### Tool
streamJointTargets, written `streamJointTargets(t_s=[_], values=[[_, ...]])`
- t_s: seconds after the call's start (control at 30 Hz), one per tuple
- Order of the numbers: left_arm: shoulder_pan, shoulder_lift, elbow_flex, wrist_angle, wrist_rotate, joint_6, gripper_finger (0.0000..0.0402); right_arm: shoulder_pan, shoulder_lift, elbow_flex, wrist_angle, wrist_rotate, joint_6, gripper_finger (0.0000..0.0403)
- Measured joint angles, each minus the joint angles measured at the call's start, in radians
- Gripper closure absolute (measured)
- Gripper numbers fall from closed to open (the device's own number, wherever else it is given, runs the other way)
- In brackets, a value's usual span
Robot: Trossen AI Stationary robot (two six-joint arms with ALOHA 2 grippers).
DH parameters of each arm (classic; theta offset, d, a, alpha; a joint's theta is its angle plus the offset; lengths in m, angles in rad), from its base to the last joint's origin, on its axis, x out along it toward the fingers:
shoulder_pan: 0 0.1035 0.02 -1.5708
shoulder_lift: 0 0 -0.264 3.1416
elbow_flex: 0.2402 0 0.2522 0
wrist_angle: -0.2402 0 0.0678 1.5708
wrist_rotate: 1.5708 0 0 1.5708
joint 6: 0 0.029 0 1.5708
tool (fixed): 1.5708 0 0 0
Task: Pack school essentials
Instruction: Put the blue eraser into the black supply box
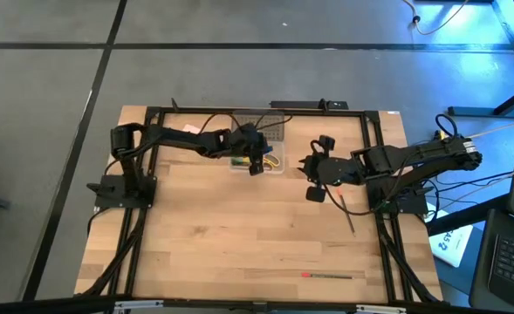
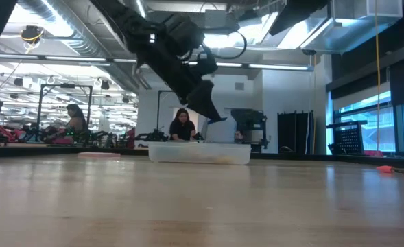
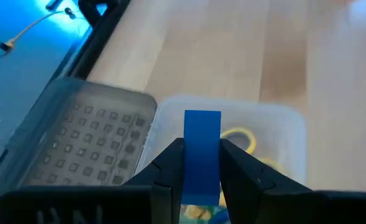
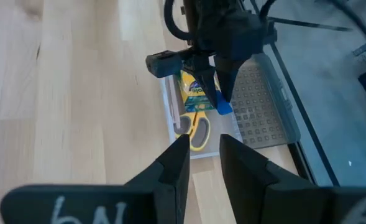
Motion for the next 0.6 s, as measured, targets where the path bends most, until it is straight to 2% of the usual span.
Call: streamJointTargets(t_s=[0.6], values=[[0.035, 0.05, -0.001, 0.045, 0.046, 0.013, 0.0321, 0.0, 0.0, -0.001, 0.007, -0.008, -0.007, 0.0311]])
